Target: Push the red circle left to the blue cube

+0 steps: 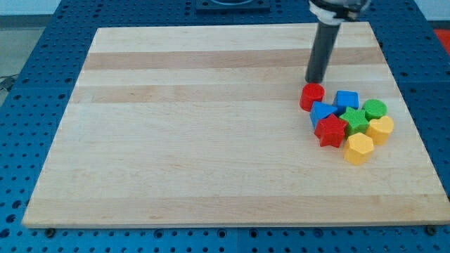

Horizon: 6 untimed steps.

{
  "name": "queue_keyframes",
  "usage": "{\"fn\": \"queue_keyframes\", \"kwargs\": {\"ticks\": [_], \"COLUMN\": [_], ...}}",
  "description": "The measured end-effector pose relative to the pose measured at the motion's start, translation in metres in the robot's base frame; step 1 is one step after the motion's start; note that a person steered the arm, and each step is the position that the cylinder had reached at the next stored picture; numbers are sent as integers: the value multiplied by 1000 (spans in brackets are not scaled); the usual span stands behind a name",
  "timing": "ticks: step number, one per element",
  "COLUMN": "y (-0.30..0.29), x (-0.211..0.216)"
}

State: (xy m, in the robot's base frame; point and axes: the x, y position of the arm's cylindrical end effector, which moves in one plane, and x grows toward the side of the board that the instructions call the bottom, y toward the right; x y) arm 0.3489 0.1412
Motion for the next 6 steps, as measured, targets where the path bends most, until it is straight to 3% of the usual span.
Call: {"fn": "queue_keyframes", "kwargs": {"ticks": [2, 6], "y": [-39, -19], "x": [56, 52]}}
